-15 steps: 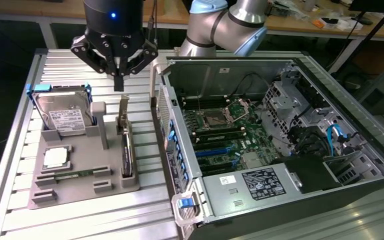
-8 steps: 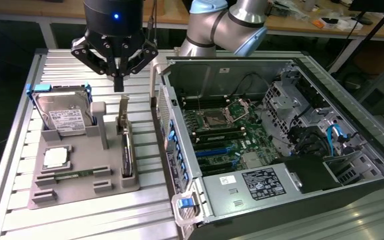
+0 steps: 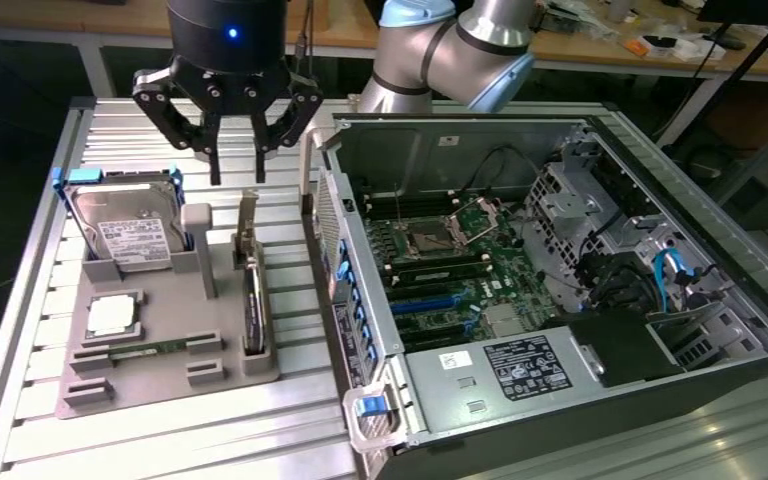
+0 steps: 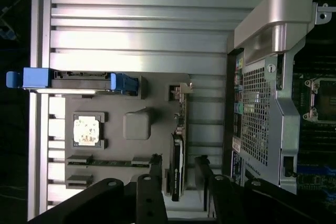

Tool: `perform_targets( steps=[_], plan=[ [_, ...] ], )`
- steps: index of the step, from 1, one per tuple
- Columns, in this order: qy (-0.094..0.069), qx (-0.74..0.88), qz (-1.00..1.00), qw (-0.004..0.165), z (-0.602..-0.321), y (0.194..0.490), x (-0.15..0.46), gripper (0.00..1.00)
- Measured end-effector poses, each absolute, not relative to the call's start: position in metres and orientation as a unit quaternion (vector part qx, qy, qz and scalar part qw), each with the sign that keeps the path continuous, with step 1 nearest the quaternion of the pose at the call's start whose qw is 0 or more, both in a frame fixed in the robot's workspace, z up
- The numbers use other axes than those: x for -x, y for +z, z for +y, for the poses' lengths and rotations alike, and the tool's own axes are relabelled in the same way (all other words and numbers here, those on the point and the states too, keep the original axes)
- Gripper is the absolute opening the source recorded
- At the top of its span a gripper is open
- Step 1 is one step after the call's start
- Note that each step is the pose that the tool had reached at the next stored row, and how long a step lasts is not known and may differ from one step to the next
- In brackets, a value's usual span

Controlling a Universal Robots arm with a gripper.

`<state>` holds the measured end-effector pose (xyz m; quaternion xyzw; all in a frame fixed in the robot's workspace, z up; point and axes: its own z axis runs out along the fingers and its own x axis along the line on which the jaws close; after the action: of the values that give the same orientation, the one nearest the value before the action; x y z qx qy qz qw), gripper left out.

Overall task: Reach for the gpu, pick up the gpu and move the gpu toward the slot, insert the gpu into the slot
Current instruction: 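Pick up the gpu and move the gpu toward the slot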

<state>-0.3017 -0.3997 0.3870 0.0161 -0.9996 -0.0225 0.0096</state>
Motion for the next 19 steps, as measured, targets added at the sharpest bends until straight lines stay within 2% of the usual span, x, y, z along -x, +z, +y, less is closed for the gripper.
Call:
perform_targets(
  steps=[1,3,4,19],
  plan=[
    [-0.022,-0.016,-1.000,0.010,-0.400,0.387,0.302,0.48],
    [-0.022,-0.016,-1.000,0.010,-0.400,0.386,0.302,0.48],
    [-0.022,-0.016,-1.000,0.010,-0.400,0.383,0.302,0.54],
    [-0.022,-0.016,-1.000,0.014,-0.414,0.357,0.302,0.54]
  ],
)
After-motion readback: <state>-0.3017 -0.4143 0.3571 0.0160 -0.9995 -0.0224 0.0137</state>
